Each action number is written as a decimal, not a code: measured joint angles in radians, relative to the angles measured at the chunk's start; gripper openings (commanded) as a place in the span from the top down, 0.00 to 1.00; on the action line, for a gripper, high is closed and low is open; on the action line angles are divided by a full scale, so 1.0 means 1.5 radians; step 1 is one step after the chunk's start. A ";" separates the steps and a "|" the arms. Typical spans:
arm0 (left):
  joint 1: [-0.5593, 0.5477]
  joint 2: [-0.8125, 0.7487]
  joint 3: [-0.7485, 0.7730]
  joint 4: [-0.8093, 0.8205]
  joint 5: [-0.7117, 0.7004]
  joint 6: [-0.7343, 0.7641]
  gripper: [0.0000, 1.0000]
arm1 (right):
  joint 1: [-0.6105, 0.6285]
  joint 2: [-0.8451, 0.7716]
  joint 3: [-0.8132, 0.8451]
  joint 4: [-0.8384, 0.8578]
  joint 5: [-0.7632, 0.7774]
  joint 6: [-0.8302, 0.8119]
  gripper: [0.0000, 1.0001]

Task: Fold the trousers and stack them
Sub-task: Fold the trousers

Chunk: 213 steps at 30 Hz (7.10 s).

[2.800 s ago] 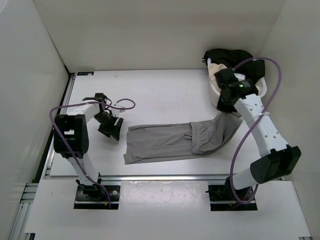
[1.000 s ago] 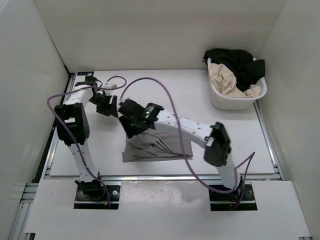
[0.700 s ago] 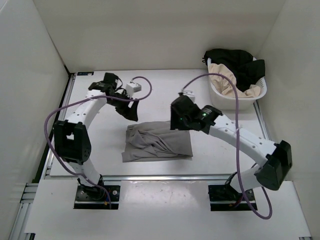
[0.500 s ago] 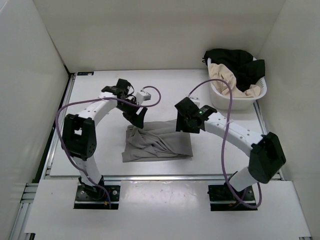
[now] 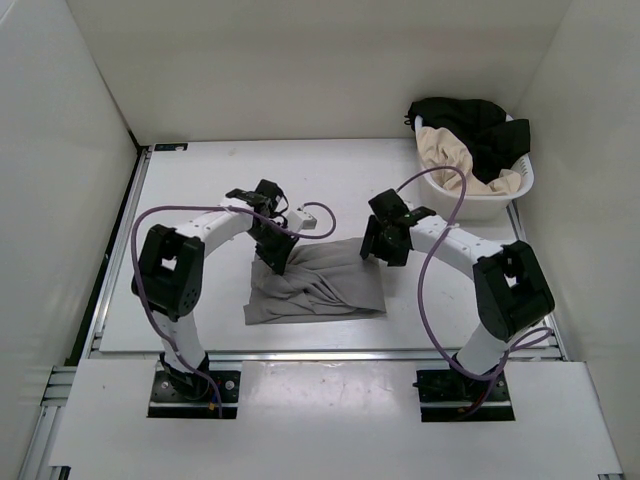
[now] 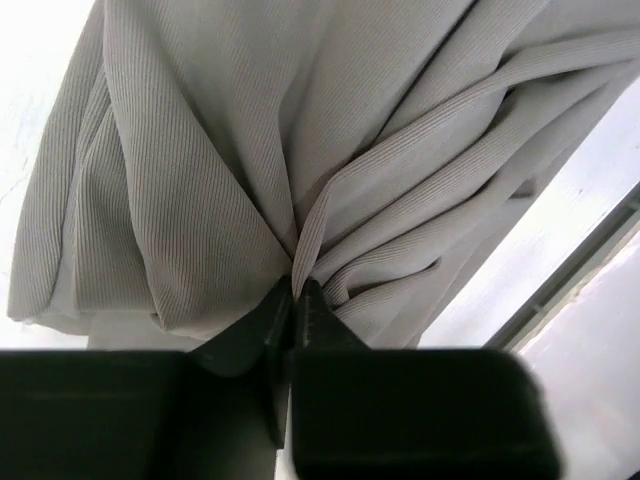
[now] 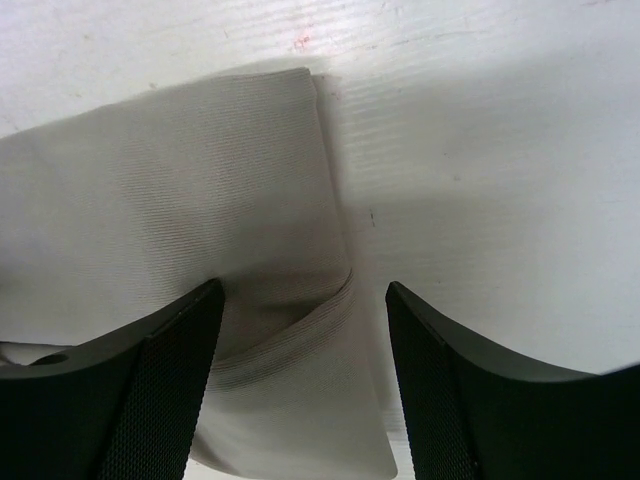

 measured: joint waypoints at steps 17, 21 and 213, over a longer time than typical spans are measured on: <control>-0.042 -0.178 -0.211 -0.068 -0.034 0.092 0.68 | -0.007 0.036 -0.044 0.038 -0.042 0.038 0.28; -0.060 -0.187 -0.256 -0.072 -0.065 0.109 0.27 | -0.007 0.041 -0.045 0.042 -0.048 0.039 0.27; 0.211 -0.004 -0.178 -0.008 0.112 -0.037 0.85 | 0.059 -0.057 -0.188 0.182 -0.069 0.005 0.91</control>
